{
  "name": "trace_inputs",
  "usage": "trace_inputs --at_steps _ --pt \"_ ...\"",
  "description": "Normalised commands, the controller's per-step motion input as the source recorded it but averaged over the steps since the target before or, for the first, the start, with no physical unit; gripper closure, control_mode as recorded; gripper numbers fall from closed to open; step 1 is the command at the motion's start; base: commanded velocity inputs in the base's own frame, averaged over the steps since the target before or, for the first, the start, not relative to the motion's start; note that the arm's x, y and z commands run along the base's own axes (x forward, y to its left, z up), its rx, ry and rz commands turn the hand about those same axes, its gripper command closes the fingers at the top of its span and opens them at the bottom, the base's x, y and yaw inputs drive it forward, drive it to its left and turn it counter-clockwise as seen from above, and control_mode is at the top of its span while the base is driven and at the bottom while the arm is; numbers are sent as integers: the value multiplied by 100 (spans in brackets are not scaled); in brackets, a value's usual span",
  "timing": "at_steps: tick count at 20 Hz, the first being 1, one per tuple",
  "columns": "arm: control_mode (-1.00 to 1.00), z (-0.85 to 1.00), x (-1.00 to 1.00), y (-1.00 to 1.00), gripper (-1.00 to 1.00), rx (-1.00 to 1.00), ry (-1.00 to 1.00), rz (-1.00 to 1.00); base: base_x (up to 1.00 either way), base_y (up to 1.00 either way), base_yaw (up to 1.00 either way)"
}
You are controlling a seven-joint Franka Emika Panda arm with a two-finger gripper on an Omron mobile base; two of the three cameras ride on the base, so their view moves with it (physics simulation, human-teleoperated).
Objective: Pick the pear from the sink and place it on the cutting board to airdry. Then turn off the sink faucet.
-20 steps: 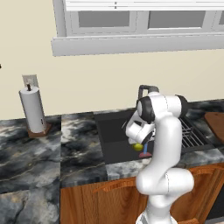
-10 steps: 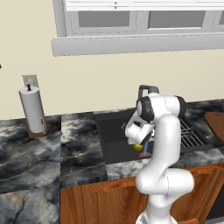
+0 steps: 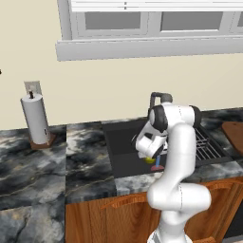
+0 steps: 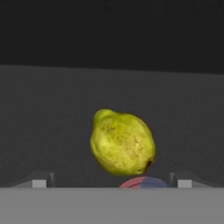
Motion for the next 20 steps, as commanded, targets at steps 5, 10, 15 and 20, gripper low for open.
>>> trace_inputs --at_steps 5,10,15,20 --pt "-100 -11 12 0 -100 0 0 0 0 0 0" --pt "-100 -9 14 0 -100 0 0 0 0 0 0" --pt "-100 -9 18 0 -100 0 0 0 0 0 0" --pt "-100 -10 19 0 -100 0 0 0 0 0 0"
